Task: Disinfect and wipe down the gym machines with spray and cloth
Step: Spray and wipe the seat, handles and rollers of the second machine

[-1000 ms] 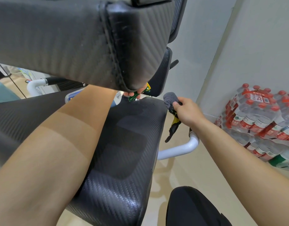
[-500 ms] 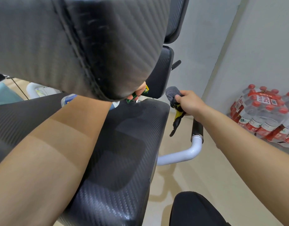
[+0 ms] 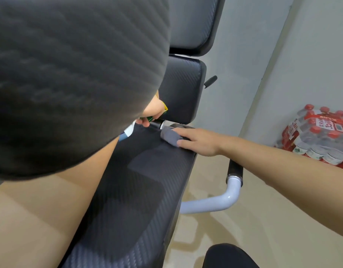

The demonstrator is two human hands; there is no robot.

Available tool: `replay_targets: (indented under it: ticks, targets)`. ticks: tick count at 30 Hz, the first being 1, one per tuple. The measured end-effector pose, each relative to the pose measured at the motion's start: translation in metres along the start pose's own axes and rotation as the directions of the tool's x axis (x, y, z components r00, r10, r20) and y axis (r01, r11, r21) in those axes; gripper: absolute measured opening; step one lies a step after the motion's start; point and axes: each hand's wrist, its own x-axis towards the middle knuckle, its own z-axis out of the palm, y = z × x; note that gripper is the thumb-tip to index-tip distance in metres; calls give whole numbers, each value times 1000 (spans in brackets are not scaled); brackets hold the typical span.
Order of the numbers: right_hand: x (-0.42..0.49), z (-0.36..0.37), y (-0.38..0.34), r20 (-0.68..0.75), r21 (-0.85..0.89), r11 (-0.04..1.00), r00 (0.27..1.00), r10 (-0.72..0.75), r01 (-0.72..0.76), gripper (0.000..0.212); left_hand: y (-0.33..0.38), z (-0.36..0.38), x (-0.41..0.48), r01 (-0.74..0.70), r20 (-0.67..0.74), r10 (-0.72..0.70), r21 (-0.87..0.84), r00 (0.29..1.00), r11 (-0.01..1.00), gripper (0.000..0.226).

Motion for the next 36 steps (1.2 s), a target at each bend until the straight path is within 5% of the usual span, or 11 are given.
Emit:
replay_targets:
  ticks: [6,10,15,24,27,32,36]
  targets:
    - [33,0,26,-5,-92,962,967,257,-256,35,3,10,0,-44,-33,44,15,998,999,10]
    - [19,-3,13,-24,-39,988,988,152,-153,33,6,15,-3,-33,30,31,73,999,997,15]
    - [-30,2,-8,-12,41,984,985,-172,172,40,7,12,-4,-26,7,25,67,1000,997,10]
    - [20,-6,24,61,-71,983,982,176,-172,31,7,11,-10,-49,-65,54,77,996,996,3]
    - [12,-7,12,12,-55,993,995,103,-103,36,8,12,-12,-61,-58,66,84,996,995,4]
    - [-36,-1,-22,7,86,972,975,-220,219,39,11,14,-12,-51,-49,55,93,997,994,6]
    - [-15,-3,-4,-24,93,993,998,-65,67,28,12,16,-15,-49,-36,53,94,998,994,9]
